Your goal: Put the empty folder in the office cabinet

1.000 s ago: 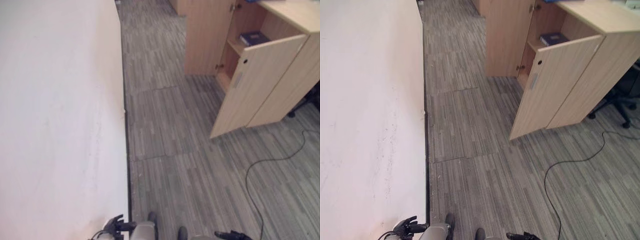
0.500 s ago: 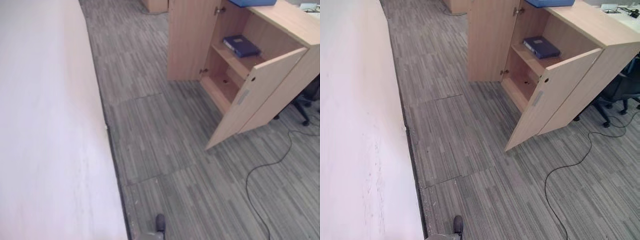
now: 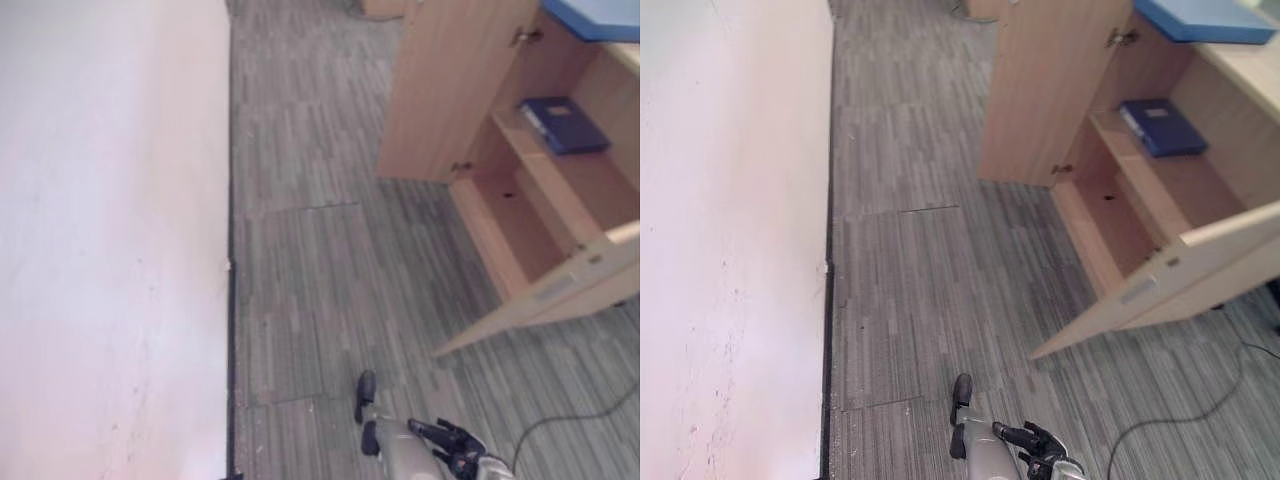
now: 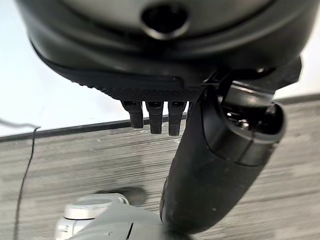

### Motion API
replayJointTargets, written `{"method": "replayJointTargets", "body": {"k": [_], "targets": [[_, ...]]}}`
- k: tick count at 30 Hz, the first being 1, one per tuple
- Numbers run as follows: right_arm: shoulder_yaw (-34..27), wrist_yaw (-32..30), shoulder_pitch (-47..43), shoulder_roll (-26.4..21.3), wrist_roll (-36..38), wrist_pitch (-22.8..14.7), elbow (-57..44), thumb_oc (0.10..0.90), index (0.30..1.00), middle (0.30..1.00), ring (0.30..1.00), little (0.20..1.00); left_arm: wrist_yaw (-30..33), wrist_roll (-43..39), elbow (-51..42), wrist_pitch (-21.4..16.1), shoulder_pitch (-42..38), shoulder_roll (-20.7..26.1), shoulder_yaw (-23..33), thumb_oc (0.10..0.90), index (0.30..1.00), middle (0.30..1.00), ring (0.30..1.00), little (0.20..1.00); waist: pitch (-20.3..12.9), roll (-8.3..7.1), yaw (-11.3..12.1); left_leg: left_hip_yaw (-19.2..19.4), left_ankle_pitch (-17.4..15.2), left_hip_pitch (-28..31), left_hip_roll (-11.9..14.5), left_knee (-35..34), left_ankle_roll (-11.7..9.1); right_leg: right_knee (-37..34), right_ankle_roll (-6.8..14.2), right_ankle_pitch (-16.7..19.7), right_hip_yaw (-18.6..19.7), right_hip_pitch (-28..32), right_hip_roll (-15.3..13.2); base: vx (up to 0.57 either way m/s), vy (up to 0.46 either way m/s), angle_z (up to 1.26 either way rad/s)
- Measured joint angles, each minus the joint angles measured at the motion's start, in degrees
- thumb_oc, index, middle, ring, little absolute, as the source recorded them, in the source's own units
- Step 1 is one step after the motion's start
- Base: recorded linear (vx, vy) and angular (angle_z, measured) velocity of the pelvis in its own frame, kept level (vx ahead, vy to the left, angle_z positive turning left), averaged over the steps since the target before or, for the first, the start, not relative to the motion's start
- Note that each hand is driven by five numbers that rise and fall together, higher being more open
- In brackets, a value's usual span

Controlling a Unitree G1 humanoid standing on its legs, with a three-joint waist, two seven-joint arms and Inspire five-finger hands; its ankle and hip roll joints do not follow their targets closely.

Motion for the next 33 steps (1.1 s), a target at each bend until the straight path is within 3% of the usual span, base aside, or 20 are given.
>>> {"method": "replayJointTargets", "body": {"k": [2,5,7,9,11,16,19,21,23,25,26,29,30,32,33], "targets": [[2.2,-0.1,-0.4,-1.7,-0.2,0.0,0.2,0.8,0.9,0.9,0.9,0.9,0.0,-0.3,0.6,0.0,-0.3,-0.1,0.0,0.8,0.9,0.9,0.9,0.9,-1.8,1.14,1.3,-0.9,-2.5,-3.1,1.7,2.4,0.1,-1.1,-3.1,-1.9,-0.1,1.1,2.1,0.25,-0.214,0.14],[3.4,-0.3,-1.9,-2.6,-0.1,-0.2,-2.4,0.8,0.9,0.9,0.9,0.9,0.1,-0.7,-1.1,0.0,-1.6,0.6,0.1,0.8,0.9,0.9,0.9,0.9,-1.1,0.07,1.2,-1.4,-3.3,-8.9,1.8,0.0,1.0,-0.9,-3.2,-3.0,-0.1,0.8,2.9,0.14,-0.123,-0.13],[3.9,-0.5,-2.7,-3.1,0.0,-0.4,-4.0,0.8,0.9,0.9,0.9,0.9,0.3,-1.0,-1.1,0.0,-3.2,1.0,0.0,0.8,0.9,0.9,0.9,0.9,-0.2,-0.78,1.0,-1.2,-2.7,-12.6,2.3,-1.7,1.3,-0.8,-3.0,-4.1,0.5,1.9,3.8,0.15,-0.142,-0.23],[3.9,-1.0,-2.8,-4.1,0.1,-0.6,-4.3,0.8,0.9,0.9,0.9,0.9,0.4,-1.0,-1.9,-0.2,-5.4,1.4,-1.4,0.8,0.9,0.9,0.9,0.9,1.1,-0.35,-0.2,-0.6,0.3,-15.0,3.8,-0.5,1.0,-0.5,-1.8,-5.4,-0.5,2.9,4.5,0.09,-0.08,0.13],[3.7,-1.1,-2.4,-4.5,0.2,-0.4,-3.7,0.8,0.9,0.9,0.9,0.9,0.3,-0.9,-3.2,-0.5,-6.8,1.4,-3.0,0.8,0.9,0.9,0.9,0.9,1.5,-0.13,-0.9,-1.3,0.7,-14.9,4.1,-1.7,1.2,-0.4,-0.5,-6.7,-1.8,2.9,4.2,0.11,-0.072,0.31],[3.4,-1.1,-1.0,-4.1,0.1,0.3,-1.1,0.8,0.9,0.9,0.9,0.9,0.3,-0.9,-3.1,-0.8,-7.6,0.9,-3.8,0.8,0.9,0.9,0.9,0.9,2.2,0.68,-0.5,-1.4,0.9,-15.5,3.9,0.4,0.9,0.6,-0.1,-8.2,-2.4,3.2,3.8,0.13,-0.074,0.13],[3.1,-0.9,-0.6,-4.0,-0.2,0.2,1.7,0.8,0.9,0.9,0.9,0.9,0.4,-0.9,-2.8,-0.7,-7.1,0.9,-3.6,0.8,0.9,0.9,0.9,0.9,3.1,1.23,-0.4,-0.2,0.8,-17.2,2.7,8.2,0.5,-0.2,0.2,-9.0,-2.8,6.1,2.7,0.13,-0.148,0.18],[4.4,-0.2,-0.8,-3.9,-5.6,1.4,7.6,0.8,0.9,0.9,0.9,0.9,0.4,-0.5,-2.1,-0.7,-6.8,1.1,-3.6,0.8,0.9,0.9,0.9,0.9,3.2,1.08,1.1,1.2,1.1,-21.6,1.9,22.4,-0.1,-1.7,-0.4,-9.5,-3.2,10.2,2.0,0.09,-0.124,0.18],[6.2,-0.2,-0.5,-3.9,-9.9,2.8,10.0,0.8,0.9,0.9,0.9,0.9,0.4,-0.5,-2.1,-0.6,-5.9,1.2,-3.6,0.8,0.9,0.9,0.9,0.9,3.4,0.58,1.4,1.4,2.2,-25.3,2.2,31.3,-1.3,-1.5,-1.7,-10.6,-3.4,11.6,1.9,0.11,-0.063,0.07],[6.0,-0.4,0.0,-4.2,-14.1,4.1,10.1,0.8,0.9,0.9,0.9,0.9,0.3,-0.4,-2.2,0.1,-4.8,1.3,-2.9,0.8,0.9,0.9,0.9,0.9,3.5,0.68,1.2,3.1,1.8,-28.8,4.5,33.9,-0.9,-0.5,-3.1,-12.0,-3.0,11.7,2.5,0.12,-0.016,0.05],[5.7,-0.4,-0.3,-4.2,-14.9,4.5,10.1,0.8,0.9,0.9,0.9,0.9,0.3,-0.4,-2.2,0.4,-4.9,1.5,-2.3,0.8,0.9,0.9,0.9,0.9,3.9,-0.05,1.3,3.1,1.8,-29.3,4.4,30.0,-0.9,-0.8,-3.8,-11.5,-2.3,11.8,2.2,0.11,0.016,-0.16],[5.6,-0.7,-0.4,-4.4,-15.8,4.4,9.7,0.8,0.9,0.9,0.9,0.9,0.3,-0.4,-2.0,0.9,-4.4,1.8,-1.9,0.8,0.9,0.9,0.9,0.9,4.5,-1.13,1.3,2.6,4.0,-30.0,5.1,16.1,-1.1,-1.9,-3.0,-10.8,-2.0,12.8,2.1,0.06,0.057,-0.24],[5.7,-0.8,-0.2,-4.6,-15.8,4.5,9.6,0.8,0.9,0.9,0.9,0.9,0.4,-0.3,-2.2,1.1,-4.4,2.0,-2.0,0.8,0.9,0.9,0.9,0.9,4.6,-1.37,1.1,2.6,7.8,-29.8,5.4,4.5,-2.0,-3.0,-2.2,-10.5,-1.9,13.5,2.1,0.16,0.073,-0.02],[5.7,-0.9,-0.2,-4.8,-15.9,4.5,9.6,0.8,0.9,0.9,0.9,0.9,0.3,0.1,-2.7,1.1,-4.4,2.3,-2.1,0.8,0.9,0.9,0.9,0.9,4.8,-0.77,1.2,2.3,13.0,-30.2,6.9,-4.3,-2.9,-4.1,-1.3,-10.5,-1.8,15.0,2.9,0.19,0.09,-0.05],[5.8,-0.9,-0.1,-4.9,-15.9,4.5,9.4,0.8,0.9,0.9,0.9,0.9,0.1,0.0,-2.9,1.3,-4.2,2.2,-2.1,0.8,0.9,0.9,0.9,0.9,4.9,0.39,1.0,1.6,16.5,-30.5,8.7,-8.4,-4.0,-5.3,-0.8,-10.9,-1.6,17.1,4.0,0.21,0.12,-0.13]]}}
